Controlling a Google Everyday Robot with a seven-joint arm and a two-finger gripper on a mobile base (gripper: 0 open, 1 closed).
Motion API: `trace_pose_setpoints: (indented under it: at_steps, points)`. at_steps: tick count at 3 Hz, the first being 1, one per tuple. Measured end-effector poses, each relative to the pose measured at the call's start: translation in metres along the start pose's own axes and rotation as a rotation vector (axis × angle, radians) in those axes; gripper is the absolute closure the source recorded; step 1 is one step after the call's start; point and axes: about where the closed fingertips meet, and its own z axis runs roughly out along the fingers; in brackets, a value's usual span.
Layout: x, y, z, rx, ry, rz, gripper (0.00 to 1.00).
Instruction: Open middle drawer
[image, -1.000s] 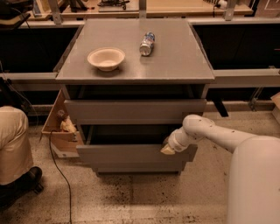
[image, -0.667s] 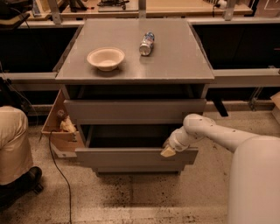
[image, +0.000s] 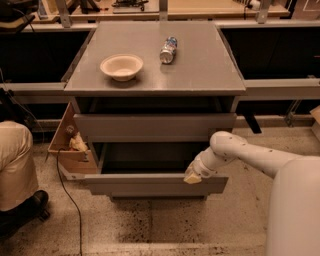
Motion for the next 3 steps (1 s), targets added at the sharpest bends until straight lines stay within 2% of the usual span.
trace_pose_setpoints:
  at_steps: [1,2,3]
  points:
    - [0.004,0.034,0.000,-0.089,0.011,0.013,0.83]
    - [0.005,0.034,0.000,-0.089,0.011,0.013,0.60]
    - [0.006,0.079,-0.002,-0.212,0.015,0.036,0.36]
